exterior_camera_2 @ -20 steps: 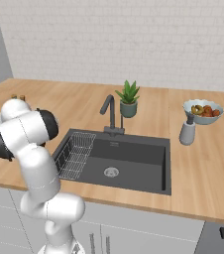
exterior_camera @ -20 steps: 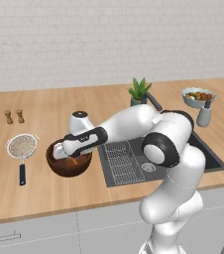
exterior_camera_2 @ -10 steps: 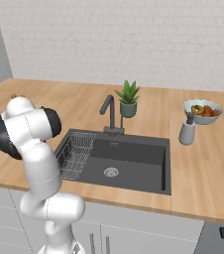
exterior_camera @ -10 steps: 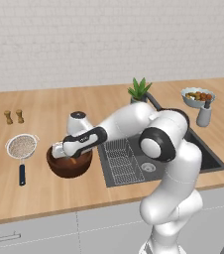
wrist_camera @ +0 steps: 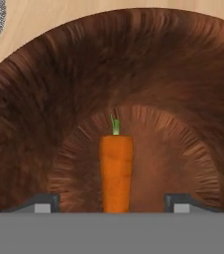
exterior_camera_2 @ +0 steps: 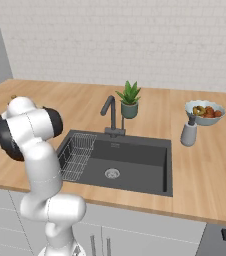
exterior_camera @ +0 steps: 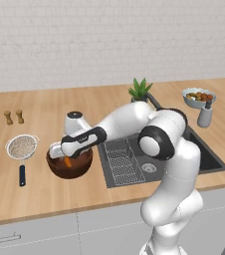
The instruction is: Pick the carrot from the sink and place it in the bowl. Then pick the bowl and place it in the microwave. Then close the microwave door and press the start button.
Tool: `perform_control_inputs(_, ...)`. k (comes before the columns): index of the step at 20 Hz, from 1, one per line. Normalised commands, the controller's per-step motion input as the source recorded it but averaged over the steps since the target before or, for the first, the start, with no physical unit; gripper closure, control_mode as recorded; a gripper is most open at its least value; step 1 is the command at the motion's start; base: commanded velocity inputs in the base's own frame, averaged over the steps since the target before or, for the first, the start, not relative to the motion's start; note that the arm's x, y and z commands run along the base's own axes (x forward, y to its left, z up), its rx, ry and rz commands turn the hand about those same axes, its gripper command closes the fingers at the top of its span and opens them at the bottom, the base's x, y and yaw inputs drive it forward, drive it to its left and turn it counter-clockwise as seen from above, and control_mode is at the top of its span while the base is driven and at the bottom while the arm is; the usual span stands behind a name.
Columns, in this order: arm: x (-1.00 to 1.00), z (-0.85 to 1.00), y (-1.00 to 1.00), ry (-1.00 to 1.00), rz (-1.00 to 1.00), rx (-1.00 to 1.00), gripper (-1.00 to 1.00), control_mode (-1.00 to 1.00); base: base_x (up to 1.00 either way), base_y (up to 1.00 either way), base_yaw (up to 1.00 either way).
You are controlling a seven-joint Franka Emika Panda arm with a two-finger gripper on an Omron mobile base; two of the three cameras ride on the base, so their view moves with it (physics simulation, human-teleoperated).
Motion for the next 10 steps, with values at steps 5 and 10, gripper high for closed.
perform_control_inputs(5, -0.09, 0.37, -0.03, 0.00, -0.02, 0.00, -1.00, -1.00, 0.00, 0.00, 0.00)
perform_control_inputs(10, -0.03, 0.11, -0.28, 0.00, -0.04, 0.00, -1.00, -1.00, 0.00, 0.00, 0.00)
